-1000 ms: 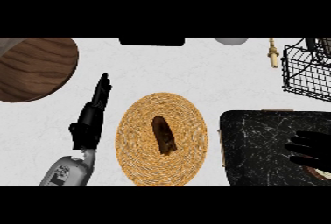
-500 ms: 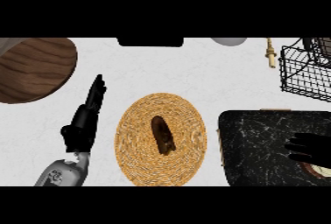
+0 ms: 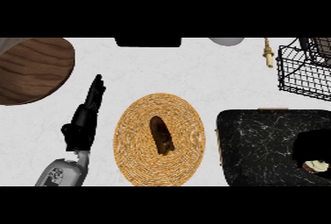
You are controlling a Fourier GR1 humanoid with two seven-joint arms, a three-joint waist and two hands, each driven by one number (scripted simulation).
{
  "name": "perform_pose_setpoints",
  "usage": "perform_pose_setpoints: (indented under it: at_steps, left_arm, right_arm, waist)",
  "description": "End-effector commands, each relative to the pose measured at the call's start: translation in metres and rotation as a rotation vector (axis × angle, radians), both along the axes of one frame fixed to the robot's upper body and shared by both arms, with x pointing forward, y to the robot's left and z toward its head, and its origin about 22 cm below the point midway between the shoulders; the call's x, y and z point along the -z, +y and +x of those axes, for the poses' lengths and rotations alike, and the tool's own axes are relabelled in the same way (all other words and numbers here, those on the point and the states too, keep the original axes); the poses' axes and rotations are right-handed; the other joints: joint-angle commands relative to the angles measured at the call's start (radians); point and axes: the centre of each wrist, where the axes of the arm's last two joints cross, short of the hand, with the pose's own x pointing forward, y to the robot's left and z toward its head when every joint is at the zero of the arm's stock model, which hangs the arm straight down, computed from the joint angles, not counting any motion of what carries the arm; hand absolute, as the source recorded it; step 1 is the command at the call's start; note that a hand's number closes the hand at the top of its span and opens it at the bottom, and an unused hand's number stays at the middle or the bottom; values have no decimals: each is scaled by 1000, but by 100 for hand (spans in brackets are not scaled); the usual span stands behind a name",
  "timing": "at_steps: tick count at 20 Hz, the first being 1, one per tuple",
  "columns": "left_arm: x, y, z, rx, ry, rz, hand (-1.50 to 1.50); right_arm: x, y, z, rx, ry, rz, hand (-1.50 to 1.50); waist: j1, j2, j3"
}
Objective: Pick the cupcake from the tray and place it in the tiered basket
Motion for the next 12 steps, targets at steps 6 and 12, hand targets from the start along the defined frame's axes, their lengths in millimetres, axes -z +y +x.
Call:
perform_pose_setpoints:
  at_steps: [6,12]
  left_arm:
    - [1,-2,6,9,9,-6,0]
    - [-3,-2,3,-14,2,2,0]
  right_arm:
    - [13,15,19,303,-80,-45,150]
    - [19,-34,6,1018,-51,-352,150]
  waist:
    - [-1,3,-1]
    - [-20,2,-8]
